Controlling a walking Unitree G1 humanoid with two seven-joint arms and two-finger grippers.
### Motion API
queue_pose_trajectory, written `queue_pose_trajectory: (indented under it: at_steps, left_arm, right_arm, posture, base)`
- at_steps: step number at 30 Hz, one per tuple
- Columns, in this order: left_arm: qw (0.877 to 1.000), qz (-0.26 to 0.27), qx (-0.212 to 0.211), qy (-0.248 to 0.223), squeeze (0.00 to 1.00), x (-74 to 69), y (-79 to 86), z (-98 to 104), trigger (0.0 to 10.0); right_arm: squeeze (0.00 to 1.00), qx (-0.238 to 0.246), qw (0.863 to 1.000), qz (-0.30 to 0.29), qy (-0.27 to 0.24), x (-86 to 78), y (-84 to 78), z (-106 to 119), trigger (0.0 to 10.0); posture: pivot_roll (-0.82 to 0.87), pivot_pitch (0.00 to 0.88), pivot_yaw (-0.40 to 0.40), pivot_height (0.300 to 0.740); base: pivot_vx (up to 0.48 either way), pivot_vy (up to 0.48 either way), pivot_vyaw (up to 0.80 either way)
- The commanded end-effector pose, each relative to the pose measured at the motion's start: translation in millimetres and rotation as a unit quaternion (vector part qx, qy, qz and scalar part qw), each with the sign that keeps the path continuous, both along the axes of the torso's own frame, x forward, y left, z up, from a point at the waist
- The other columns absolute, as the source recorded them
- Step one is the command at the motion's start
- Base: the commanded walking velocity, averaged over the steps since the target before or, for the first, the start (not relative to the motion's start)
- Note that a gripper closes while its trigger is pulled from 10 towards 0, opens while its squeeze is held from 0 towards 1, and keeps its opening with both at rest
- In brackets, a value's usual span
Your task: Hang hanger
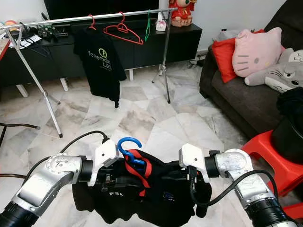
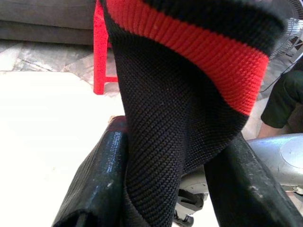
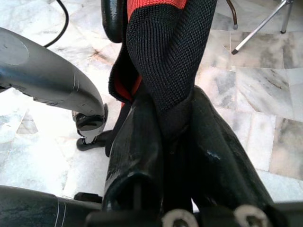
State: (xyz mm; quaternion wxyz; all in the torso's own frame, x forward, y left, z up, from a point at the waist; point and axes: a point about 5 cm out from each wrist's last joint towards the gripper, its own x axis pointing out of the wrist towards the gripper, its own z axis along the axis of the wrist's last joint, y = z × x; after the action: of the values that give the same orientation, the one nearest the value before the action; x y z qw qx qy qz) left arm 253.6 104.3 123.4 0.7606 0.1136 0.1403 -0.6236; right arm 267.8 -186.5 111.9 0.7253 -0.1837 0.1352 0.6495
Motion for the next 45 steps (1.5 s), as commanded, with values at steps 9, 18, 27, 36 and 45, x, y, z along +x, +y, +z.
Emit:
queue_pose_trajectory:
  at_steps: [9,18,27,36,45]
  left_arm:
    - [1.0,-0.01,-0.003,-0.004,0.0,-0.1,-1.4,4,0.0]
    - [1.0,-0.011,-0.013,-0.001,0.0,-0.8,-1.5,6,0.0]
    - [1.0,0.009,-0.011,-0.001,0.0,1.6,7.7,6,0.0]
    - [1.0,0.01,-0.007,0.004,0.0,0.6,10.4,5,0.0]
    - [1.0,0.004,0.007,0.009,0.0,-1.3,12.8,2,0.0]
  right_arm:
    - [0.0,0.021,1.0,0.001,-0.021,6.3,2.8,12,10.0]
    - [0.0,0.029,1.0,-0.001,-0.011,5.4,2.6,10,10.0]
    - [1.0,0.035,0.999,-0.016,-0.004,9.1,1.3,10,10.0]
    - [1.0,0.034,0.999,-0.017,0.002,9.1,0.9,9,10.0]
    - [1.0,0.024,1.0,-0.004,0.014,6.3,-0.9,7,10.0]
  posture:
    - [-0.07,0.0,-0.066,0.74]
    - [-0.07,0.0,-0.068,0.74]
    - [-0.07,0.0,-0.072,0.74]
    - [-0.07,0.0,-0.071,0.74]
    - [-0.07,0.0,-0.069,0.74]
  base:
    - [0.0,0.0,0.0]
    - [0.0,0.0,0.0]
    - [0.0,0.0,0.0]
    - [0.0,0.0,0.0]
    - [0.0,0.0,0.0]
